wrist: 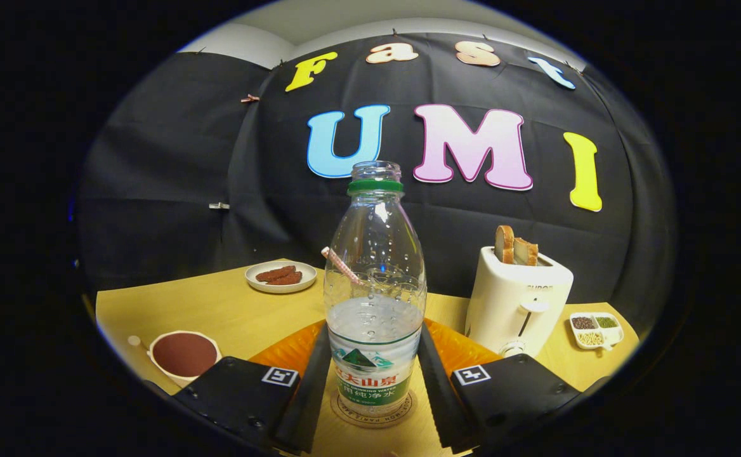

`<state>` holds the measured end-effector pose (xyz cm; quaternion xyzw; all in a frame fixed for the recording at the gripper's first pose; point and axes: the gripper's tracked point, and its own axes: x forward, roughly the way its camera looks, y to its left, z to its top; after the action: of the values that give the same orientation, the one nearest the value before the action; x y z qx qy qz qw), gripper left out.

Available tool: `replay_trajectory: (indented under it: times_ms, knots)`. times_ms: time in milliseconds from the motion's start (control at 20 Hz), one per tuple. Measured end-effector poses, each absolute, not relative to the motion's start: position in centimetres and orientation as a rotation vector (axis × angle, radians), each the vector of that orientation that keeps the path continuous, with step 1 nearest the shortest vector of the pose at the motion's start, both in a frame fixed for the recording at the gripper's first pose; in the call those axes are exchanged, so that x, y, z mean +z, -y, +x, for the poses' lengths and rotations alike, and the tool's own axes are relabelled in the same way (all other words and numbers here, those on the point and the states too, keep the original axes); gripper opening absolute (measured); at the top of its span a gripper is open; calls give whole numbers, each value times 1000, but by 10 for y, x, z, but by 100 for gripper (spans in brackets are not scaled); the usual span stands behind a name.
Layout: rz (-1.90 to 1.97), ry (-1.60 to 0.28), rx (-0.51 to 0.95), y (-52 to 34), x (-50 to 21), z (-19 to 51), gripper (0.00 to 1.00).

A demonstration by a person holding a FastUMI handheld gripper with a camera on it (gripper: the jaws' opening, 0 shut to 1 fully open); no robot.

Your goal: Take the bottle from table, then pour the juice into the cup, finally place the bottle on the coaster

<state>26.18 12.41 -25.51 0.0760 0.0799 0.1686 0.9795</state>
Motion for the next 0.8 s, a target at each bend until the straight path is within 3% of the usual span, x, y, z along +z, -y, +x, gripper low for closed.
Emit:
replay_trajectory:
  times_ms: [800]
  knots:
    - [176, -186, 331, -117, -278, 273, 76]
